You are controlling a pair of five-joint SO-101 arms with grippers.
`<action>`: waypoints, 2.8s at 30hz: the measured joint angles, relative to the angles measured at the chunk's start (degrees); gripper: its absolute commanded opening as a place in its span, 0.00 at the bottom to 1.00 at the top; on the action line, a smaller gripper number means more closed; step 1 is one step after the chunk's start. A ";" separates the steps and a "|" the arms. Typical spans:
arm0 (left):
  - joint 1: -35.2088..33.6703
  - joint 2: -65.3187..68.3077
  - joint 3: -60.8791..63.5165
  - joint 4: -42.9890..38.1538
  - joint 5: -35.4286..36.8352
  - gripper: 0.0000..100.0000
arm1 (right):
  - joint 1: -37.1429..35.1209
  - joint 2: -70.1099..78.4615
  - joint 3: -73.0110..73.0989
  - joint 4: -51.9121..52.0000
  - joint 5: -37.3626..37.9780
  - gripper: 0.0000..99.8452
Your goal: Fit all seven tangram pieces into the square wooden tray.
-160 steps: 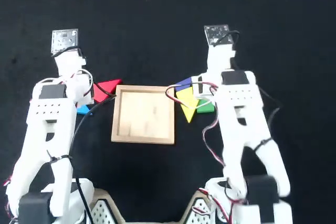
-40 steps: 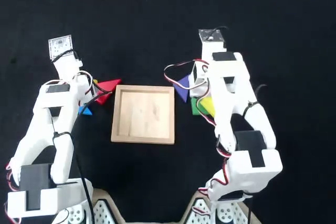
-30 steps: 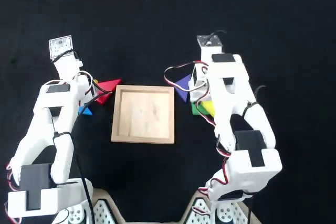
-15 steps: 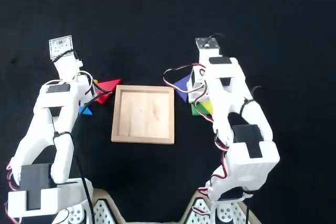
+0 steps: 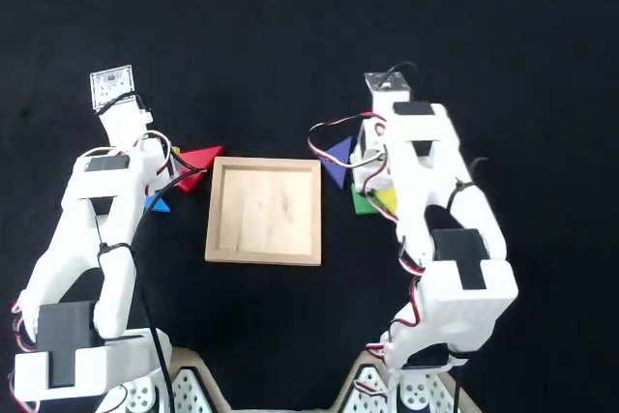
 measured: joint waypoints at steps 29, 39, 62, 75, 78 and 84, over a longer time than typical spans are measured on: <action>0.00 0.00 0.00 -0.35 0.00 0.18 | 4.57 -5.71 2.11 -0.97 2.73 0.17; 0.00 0.00 0.00 -0.35 0.00 0.18 | 7.21 -8.35 2.37 -0.97 3.96 0.11; 0.00 0.00 0.00 -0.35 0.00 0.18 | 1.05 -2.64 5.89 -7.65 4.40 0.43; 0.00 0.00 0.00 -0.35 0.00 0.18 | 5.98 7.47 -5.19 1.05 4.40 0.43; 0.00 0.00 0.00 -0.35 0.00 0.18 | 6.07 7.91 -5.45 1.05 4.40 0.43; 0.00 0.00 0.00 -0.35 0.00 0.18 | 6.07 8.18 -5.54 1.14 4.75 0.28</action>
